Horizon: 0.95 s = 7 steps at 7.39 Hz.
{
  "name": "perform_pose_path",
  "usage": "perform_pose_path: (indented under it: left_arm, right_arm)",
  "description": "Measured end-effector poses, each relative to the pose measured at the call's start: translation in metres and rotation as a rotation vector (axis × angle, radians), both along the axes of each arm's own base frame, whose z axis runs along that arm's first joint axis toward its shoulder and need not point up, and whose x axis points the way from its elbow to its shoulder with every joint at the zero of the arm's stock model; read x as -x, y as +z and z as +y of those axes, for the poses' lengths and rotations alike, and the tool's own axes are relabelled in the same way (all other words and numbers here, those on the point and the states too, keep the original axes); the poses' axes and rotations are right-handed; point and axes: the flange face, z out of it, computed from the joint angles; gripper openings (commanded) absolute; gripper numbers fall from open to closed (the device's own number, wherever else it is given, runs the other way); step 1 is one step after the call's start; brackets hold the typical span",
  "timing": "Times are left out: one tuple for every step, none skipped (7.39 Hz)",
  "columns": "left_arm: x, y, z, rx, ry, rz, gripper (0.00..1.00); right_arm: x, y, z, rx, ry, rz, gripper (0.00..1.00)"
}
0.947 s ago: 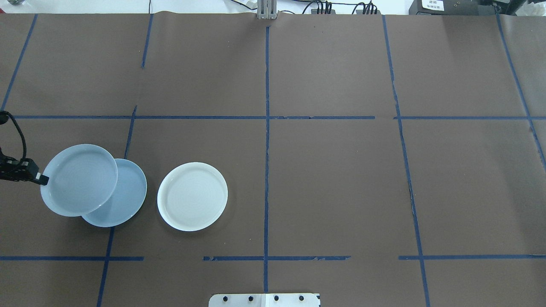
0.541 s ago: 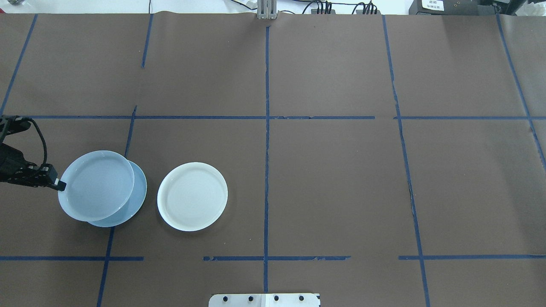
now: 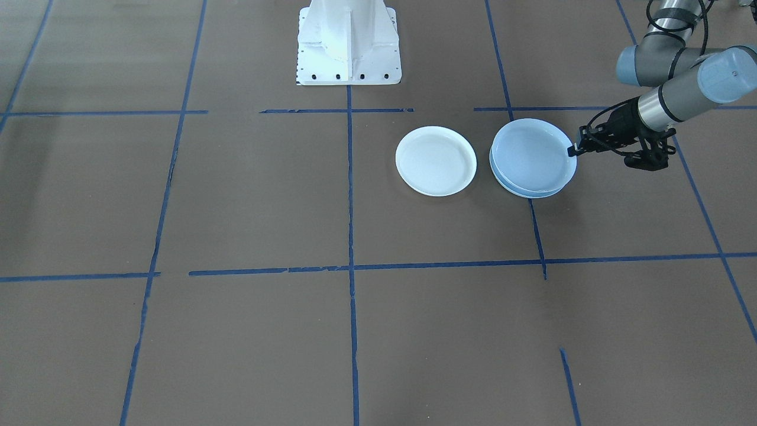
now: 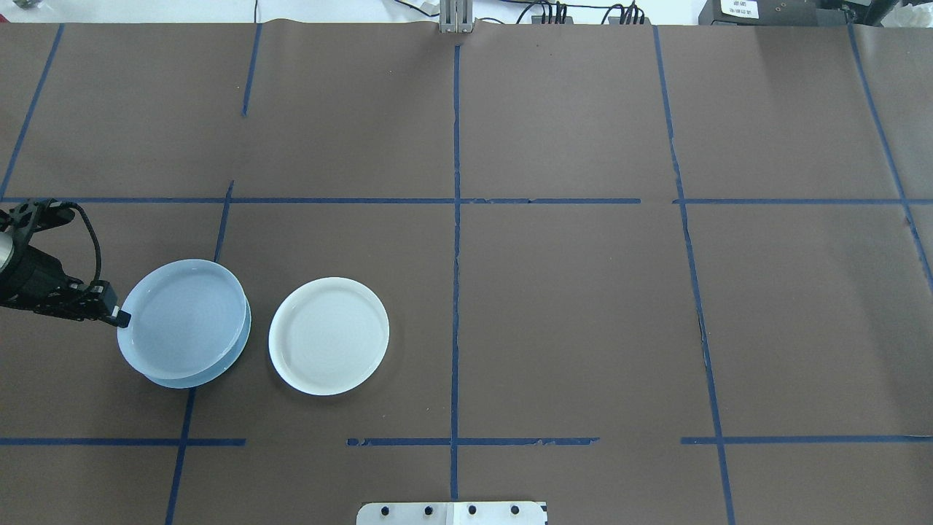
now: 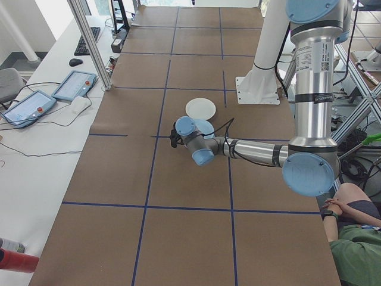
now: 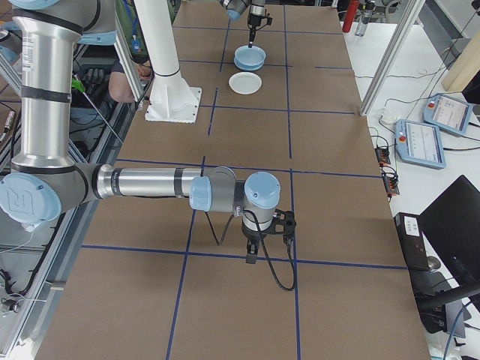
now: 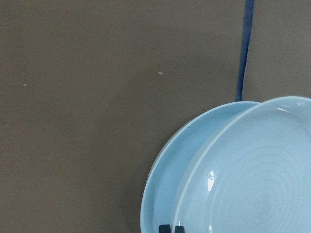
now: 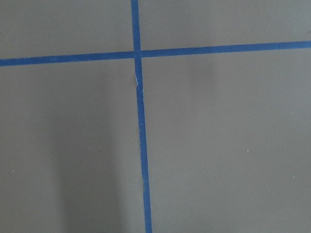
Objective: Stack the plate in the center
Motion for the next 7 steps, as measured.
perform_pose_path:
  left_arm:
    - [-0.001, 0.001, 0.000, 0.001, 0.001, -0.002, 0.99]
    - [-0.001, 0.002, 0.000, 0.000, -0.001, -0.005, 1.00]
    - [-0.001, 0.002, -0.001, -0.003, -0.007, -0.009, 1.00]
    - [-0.001, 0.000, -0.001, -0.007, -0.011, -0.008, 1.00]
    - [0.000, -0.008, -0.001, -0.014, -0.016, 0.000, 1.00]
    - [0.001, -0.025, 0.000, -0.013, -0.028, 0.015, 1.00]
    - [-0.001, -0.049, 0.001, 0.001, -0.047, 0.037, 1.00]
  right_arm:
    - [0.000, 0.000, 0.000, 0.000, 0.000, 0.000, 1.00]
    - [0.000, 0.000, 0.000, 0.000, 0.000, 0.000, 1.00]
    - [0.000, 0.000, 0.000, 0.000, 0.000, 0.000, 1.00]
    - [0.000, 0.000, 0.000, 0.000, 0.000, 0.000, 1.00]
    - [0.000, 0.000, 0.000, 0.000, 0.000, 0.000, 1.00]
    - [0.000, 0.000, 0.000, 0.000, 0.000, 0.000, 1.00]
    - [0.000, 0.000, 0.000, 0.000, 0.000, 0.000, 1.00]
